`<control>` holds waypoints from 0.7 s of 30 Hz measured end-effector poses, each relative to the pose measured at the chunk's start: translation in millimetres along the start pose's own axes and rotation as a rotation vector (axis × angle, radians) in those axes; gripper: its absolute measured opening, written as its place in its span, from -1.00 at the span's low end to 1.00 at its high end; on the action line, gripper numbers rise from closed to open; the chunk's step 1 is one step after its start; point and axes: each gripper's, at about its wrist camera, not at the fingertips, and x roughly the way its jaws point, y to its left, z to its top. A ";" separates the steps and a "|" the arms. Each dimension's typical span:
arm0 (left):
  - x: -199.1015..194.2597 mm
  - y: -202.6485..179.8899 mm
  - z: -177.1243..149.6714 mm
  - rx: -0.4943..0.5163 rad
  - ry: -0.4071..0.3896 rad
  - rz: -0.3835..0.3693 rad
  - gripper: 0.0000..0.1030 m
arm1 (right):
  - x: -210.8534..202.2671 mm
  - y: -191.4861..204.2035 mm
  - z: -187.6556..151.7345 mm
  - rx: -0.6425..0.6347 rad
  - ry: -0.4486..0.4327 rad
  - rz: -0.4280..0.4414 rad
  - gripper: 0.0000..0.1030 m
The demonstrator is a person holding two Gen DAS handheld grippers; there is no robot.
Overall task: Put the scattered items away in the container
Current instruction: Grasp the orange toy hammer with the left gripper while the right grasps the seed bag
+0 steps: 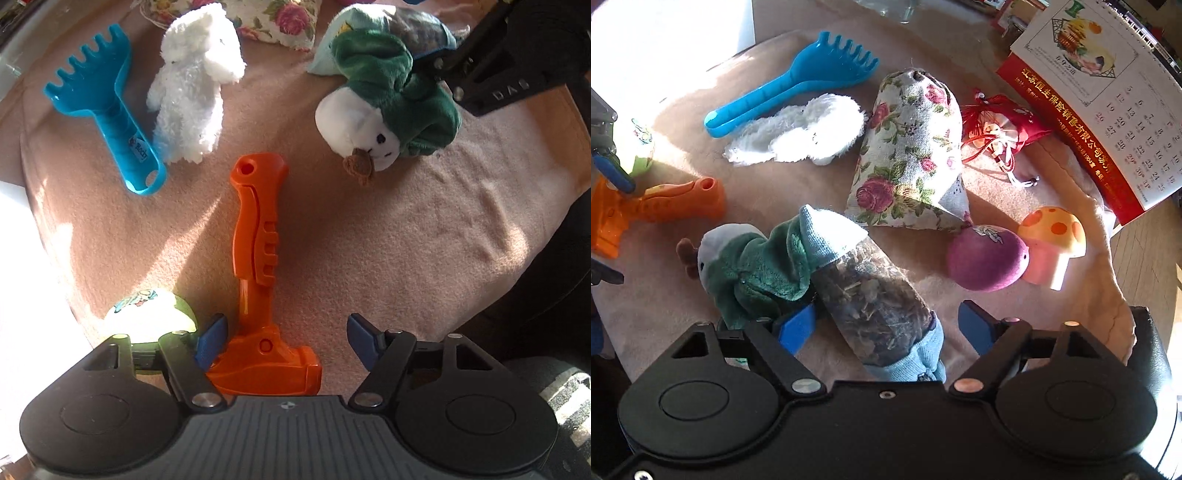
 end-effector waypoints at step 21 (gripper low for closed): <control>-55.9 51.8 12.5 -0.169 -0.154 -0.139 -0.51 | -21.6 -28.0 -13.9 0.237 0.008 0.028 0.05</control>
